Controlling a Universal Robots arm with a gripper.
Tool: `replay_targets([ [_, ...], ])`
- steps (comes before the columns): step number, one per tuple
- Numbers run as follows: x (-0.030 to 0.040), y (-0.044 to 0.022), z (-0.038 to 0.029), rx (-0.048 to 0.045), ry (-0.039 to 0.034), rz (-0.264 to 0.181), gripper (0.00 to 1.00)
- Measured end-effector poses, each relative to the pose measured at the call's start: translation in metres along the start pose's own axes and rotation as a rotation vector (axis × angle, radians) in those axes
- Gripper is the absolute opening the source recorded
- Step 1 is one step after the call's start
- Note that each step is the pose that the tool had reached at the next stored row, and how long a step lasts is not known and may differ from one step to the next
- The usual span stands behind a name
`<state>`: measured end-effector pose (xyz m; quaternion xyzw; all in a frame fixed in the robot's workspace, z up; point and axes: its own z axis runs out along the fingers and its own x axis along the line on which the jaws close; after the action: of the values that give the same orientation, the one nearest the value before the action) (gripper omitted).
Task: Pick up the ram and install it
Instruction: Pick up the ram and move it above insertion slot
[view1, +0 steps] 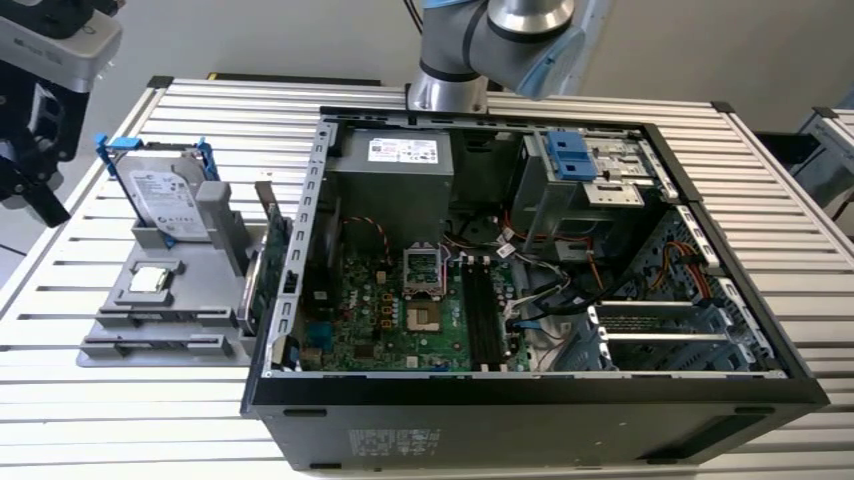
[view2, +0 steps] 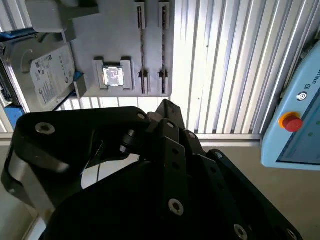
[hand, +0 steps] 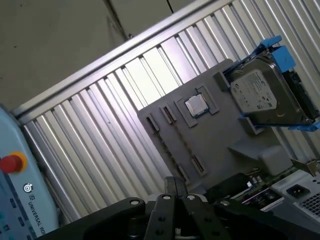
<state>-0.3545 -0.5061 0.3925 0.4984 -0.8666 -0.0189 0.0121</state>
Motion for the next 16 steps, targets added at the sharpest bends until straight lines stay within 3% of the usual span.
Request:
replay_targets([
  [16, 0.0, 0.0001, 0.0, 0.0004, 0.0085, -0.188, 0.0],
])
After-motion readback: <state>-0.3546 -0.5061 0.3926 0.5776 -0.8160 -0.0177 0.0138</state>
